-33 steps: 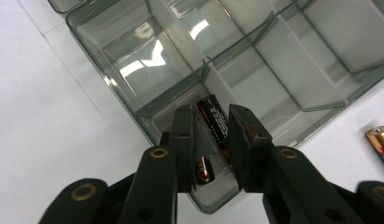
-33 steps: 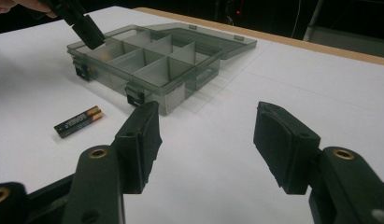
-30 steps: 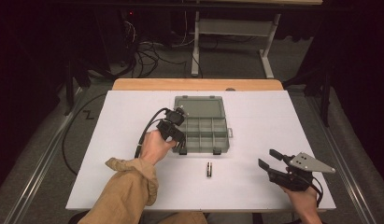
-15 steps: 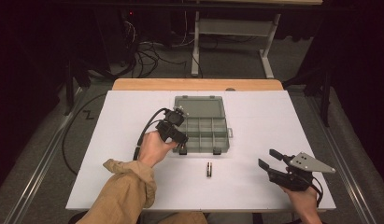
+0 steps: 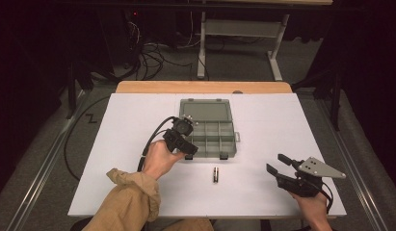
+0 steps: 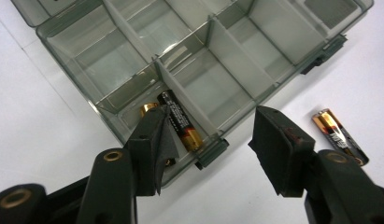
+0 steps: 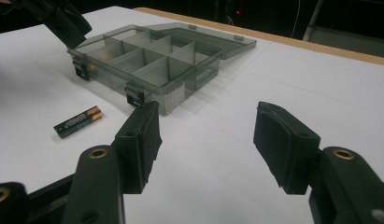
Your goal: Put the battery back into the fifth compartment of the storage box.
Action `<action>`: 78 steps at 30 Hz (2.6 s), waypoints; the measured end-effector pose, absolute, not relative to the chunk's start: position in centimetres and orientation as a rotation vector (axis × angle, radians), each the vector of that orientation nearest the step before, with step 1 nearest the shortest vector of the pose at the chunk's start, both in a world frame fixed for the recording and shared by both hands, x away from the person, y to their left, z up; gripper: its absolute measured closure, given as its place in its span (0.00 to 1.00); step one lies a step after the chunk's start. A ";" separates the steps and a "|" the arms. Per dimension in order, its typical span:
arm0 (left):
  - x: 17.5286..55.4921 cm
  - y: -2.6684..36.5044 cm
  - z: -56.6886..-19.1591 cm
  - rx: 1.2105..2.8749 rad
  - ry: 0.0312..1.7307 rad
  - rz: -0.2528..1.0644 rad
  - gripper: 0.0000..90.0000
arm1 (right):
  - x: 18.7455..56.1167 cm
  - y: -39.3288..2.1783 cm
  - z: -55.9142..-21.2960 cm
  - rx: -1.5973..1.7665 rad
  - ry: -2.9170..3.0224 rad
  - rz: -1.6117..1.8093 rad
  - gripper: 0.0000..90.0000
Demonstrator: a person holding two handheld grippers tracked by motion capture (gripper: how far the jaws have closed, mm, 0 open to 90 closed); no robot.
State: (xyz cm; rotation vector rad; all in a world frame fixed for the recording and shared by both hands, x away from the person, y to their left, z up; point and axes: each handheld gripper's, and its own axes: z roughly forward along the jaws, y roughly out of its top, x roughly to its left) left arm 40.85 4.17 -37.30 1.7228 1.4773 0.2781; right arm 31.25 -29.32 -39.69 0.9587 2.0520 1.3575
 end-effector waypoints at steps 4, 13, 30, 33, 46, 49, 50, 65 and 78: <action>40.3 3.8 -37.4 1.730 1.470 0.270 0.51 | 31.3 -29.3 -39.7 0.958 2.049 1.360 0.47; 39.4 3.1 -37.7 1.752 1.448 0.248 0.51 | 31.3 -29.3 -39.7 0.959 2.051 1.357 0.47; 38.1 1.6 -38.4 1.791 1.408 0.226 0.50 | 31.2 -29.3 -39.7 0.957 2.051 1.356 0.47; 38.0 1.3 -38.5 1.792 1.411 0.213 0.50 | 31.2 -29.3 -39.7 0.958 2.051 1.356 0.47; 37.7 0.3 -38.9 1.806 1.410 0.181 0.49 | 31.3 -29.3 -39.7 0.957 2.052 1.354 0.47; 37.6 0.1 -39.1 1.821 1.407 0.180 0.49 | 31.3 -29.3 -39.7 0.956 2.052 1.353 0.47; 37.6 0.0 -39.2 1.827 1.404 0.181 0.49 | 31.2 -29.3 -39.7 0.955 2.052 1.352 0.47; 37.4 -1.5 -39.9 1.857 1.407 0.157 0.49 | 31.2 -29.3 -39.7 0.955 2.051 1.353 0.48; 37.3 -2.6 -40.3 1.857 1.416 0.119 0.48 | 31.2 -29.3 -39.7 0.951 2.053 1.348 0.48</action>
